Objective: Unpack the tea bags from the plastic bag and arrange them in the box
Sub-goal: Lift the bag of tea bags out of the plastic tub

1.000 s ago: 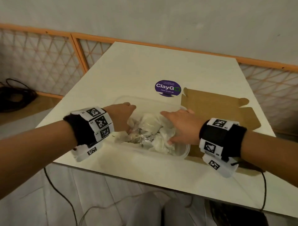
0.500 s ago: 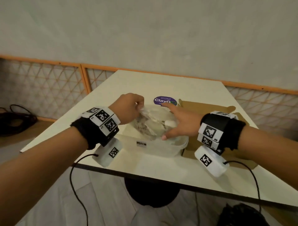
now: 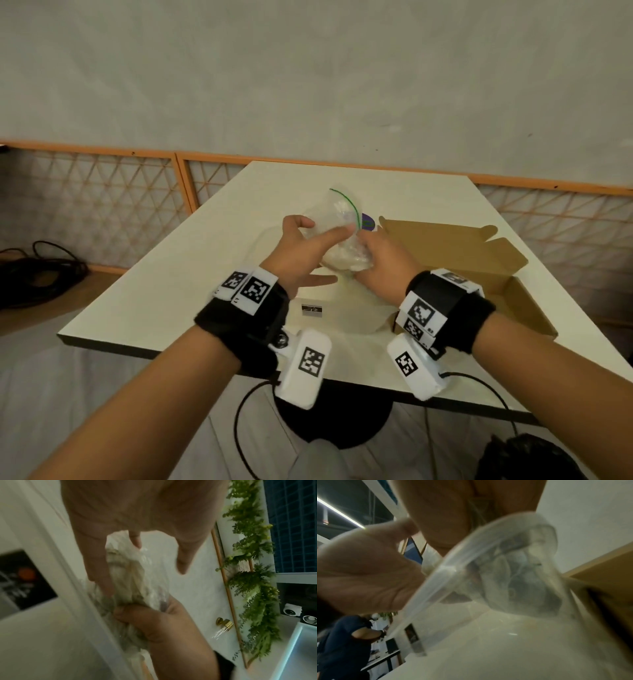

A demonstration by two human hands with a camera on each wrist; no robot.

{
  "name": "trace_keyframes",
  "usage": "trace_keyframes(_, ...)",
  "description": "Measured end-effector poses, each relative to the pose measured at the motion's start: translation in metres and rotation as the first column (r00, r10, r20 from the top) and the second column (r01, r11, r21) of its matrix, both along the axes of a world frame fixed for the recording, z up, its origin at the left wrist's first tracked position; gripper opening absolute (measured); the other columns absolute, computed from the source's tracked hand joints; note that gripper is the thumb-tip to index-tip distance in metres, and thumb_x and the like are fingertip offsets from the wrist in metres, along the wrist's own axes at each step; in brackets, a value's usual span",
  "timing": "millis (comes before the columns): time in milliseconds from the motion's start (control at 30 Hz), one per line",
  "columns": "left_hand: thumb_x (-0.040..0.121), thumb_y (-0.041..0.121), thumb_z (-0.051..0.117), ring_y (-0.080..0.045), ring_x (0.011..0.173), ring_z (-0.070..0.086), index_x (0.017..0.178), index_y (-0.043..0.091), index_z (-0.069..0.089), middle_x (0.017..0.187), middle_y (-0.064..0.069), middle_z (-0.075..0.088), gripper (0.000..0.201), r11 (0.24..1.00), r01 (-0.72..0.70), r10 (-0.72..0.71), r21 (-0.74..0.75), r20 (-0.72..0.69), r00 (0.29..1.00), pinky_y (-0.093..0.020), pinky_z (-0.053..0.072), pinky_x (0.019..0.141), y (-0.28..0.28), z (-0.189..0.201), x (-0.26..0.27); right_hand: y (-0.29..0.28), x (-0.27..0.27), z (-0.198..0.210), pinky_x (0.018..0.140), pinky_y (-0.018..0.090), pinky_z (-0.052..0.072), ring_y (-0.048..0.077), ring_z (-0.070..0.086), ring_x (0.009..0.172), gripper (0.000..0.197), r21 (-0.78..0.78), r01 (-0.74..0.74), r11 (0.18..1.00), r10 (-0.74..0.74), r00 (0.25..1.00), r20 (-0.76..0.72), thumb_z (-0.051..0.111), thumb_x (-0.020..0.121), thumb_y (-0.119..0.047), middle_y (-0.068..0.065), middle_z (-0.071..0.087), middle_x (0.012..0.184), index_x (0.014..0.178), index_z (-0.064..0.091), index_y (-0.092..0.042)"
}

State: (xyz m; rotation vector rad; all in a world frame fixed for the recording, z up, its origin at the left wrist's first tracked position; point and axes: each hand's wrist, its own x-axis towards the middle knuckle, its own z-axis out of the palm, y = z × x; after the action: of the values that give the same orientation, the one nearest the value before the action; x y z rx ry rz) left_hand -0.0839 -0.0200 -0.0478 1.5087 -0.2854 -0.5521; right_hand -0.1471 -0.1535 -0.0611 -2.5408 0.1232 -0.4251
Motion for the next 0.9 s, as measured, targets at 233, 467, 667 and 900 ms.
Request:
trace_keyframes(233, 0.076, 0.005, 0.072, -0.030, 0.090, 0.059, 0.080, 0.026, 0.045, 0.105, -0.003, 0.049, 0.034, 0.967, -0.252, 0.254, -0.044, 0.284, 0.925, -0.045, 0.054, 0.081, -0.008, -0.029, 0.016, -0.006, -0.021, -0.013, 0.084, 0.021, 0.045, 0.012, 0.054, 0.089, 0.054, 0.604, -0.003, 0.797, -0.075, 0.992, 0.103, 0.068, 0.082, -0.019, 0.001, 0.056, 0.098, 0.129, 0.043, -0.024)
trace_keyframes(467, 0.078, 0.023, 0.074, -0.008, 0.080, 0.039, 0.068, 0.018, 0.045, 0.087, 0.005, 0.042, 0.031, 0.862, -0.500, 0.403, -0.088, 0.717, 0.568, -0.017, 0.032, 0.070, -0.012, -0.034, -0.011, 0.001, -0.017, -0.006, 0.070, 0.014, 0.042, -0.001, 0.056, 0.074, 0.007, 0.618, 0.053, 0.785, -0.215, 0.958, 0.191, 0.061, 0.088, -0.020, -0.012, 0.063, 0.080, 0.084, 0.067, -0.022)
trace_keyframes(667, 0.076, 0.038, 0.075, -0.016, 0.055, 0.048, 0.062, 0.015, 0.049, 0.057, -0.002, 0.052, 0.038, 0.935, -0.269, 0.338, -0.231, 0.352, 0.873, -0.034, 0.047, 0.062, -0.021, -0.026, -0.023, 0.018, -0.014, -0.003, 0.062, 0.010, 0.040, -0.006, 0.051, 0.056, 0.011, 0.523, -0.042, 0.851, -0.108, 0.962, 0.252, 0.057, 0.089, -0.011, -0.014, 0.058, 0.064, 0.085, 0.067, -0.015)
trace_keyframes(900, 0.084, 0.018, 0.070, -0.010, 0.074, 0.067, 0.075, 0.009, 0.062, 0.076, -0.003, 0.068, 0.014, 0.905, -0.119, 0.162, -0.408, 0.072, 0.984, -0.019, 0.053, 0.070, -0.013, -0.029, -0.024, 0.012, -0.018, 0.008, 0.063, 0.023, 0.047, 0.012, 0.053, 0.060, 0.007, 0.711, -0.039, 0.702, -0.114, 0.979, 0.167, 0.072, 0.077, -0.009, 0.001, 0.062, 0.064, 0.071, 0.070, -0.012)
